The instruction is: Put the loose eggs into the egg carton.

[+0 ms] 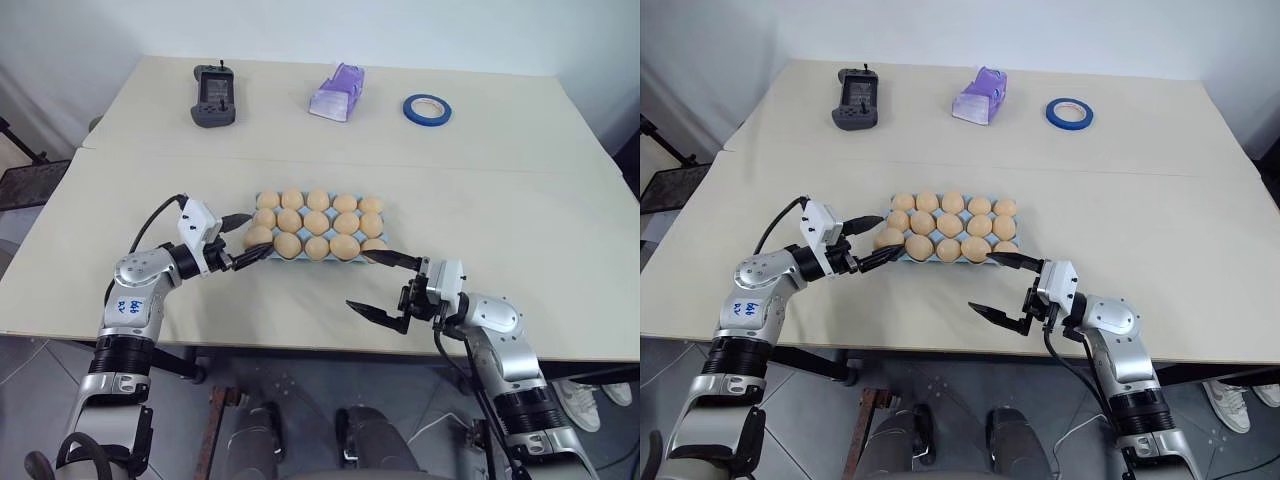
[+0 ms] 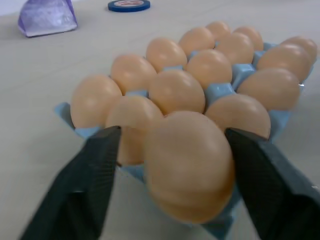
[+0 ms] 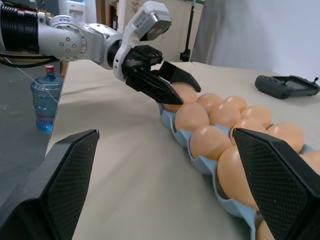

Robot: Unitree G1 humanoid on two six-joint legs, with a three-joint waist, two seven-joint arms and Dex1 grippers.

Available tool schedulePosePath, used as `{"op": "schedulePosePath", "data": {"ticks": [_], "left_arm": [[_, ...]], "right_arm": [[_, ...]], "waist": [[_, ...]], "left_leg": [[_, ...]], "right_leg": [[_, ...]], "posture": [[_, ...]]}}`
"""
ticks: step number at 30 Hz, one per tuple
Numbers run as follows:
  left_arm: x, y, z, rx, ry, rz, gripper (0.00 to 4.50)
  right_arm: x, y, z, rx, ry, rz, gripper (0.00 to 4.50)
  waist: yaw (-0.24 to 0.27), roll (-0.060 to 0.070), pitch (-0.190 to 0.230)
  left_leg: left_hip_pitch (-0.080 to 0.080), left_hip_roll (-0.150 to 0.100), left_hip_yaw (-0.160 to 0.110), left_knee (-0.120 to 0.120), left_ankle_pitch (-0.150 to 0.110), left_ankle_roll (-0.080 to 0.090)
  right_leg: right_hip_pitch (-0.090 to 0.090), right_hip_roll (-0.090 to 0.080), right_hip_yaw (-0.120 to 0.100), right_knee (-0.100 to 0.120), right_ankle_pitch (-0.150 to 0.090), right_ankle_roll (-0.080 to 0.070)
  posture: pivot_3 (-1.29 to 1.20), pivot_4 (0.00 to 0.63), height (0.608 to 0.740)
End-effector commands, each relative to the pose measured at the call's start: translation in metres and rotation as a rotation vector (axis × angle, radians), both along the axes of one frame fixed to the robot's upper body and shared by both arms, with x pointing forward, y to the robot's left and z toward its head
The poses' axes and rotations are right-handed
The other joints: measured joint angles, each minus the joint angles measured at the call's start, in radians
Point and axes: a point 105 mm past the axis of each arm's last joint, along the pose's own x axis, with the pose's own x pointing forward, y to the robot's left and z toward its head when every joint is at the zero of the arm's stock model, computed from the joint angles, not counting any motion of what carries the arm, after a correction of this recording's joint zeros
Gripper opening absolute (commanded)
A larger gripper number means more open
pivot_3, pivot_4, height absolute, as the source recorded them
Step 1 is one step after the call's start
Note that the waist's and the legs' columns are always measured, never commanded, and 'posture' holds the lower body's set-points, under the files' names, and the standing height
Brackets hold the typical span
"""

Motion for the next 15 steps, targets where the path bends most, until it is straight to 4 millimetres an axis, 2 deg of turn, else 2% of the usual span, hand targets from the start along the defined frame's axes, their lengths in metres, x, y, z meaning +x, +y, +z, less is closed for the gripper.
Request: {"op": "schedulePosePath", "data": {"ticks": [1, 5, 11, 15], "left_arm": [[-0.004, -0.001, 0.006, 0.008, -0.041, -0.029, 4.46], [-0.013, 0.017, 0.002, 0.05, -0.048, -0.009, 4.46], [-0.045, 0.055, -0.008, 0.115, -0.018, 0.026, 4.46], [-0.055, 0.062, -0.012, 0.163, -0.026, 0.059, 4.46]], "right_arm": [[-0.003, -0.002, 0.012, 0.009, -0.057, -0.011, 4.5], [-0.003, -0.003, 0.012, 0.007, -0.055, -0.017, 4.5], [0.004, -0.021, 0.01, -0.022, -0.038, -0.067, 4.5], [0.009, -0.028, 0.01, -0.027, -0.029, -0.095, 4.5]], "waist": [[0.0, 0.0, 0.0], [-0.003, 0.0, 0.0], [-0.005, 0.0, 0.0], [0.0, 0.0, 0.0]], "left_leg": [[0.0, 0.0, 0.0, 0.001, 0.0, 0.0], [0.0, 0.0, -0.001, 0.001, 0.0, 0.0], [0.0, 0.0, -0.001, -0.002, 0.0, 0.0], [0.0, 0.0, -0.001, -0.003, 0.0, 0.0]], "right_leg": [[0.0, 0.0, 0.0, 0.0, 0.0, 0.0], [0.0, 0.0, 0.0, 0.001, 0.0, 0.0], [0.0, -0.001, 0.0, 0.0, 0.0, -0.001], [0.0, -0.002, -0.001, -0.001, -0.001, -0.002]], "posture": [[0.0, 0.15, 0.74], [0.0, 0.15, 0.74], [0.0, 0.15, 0.74], [0.0, 0.15, 0.74]]}}
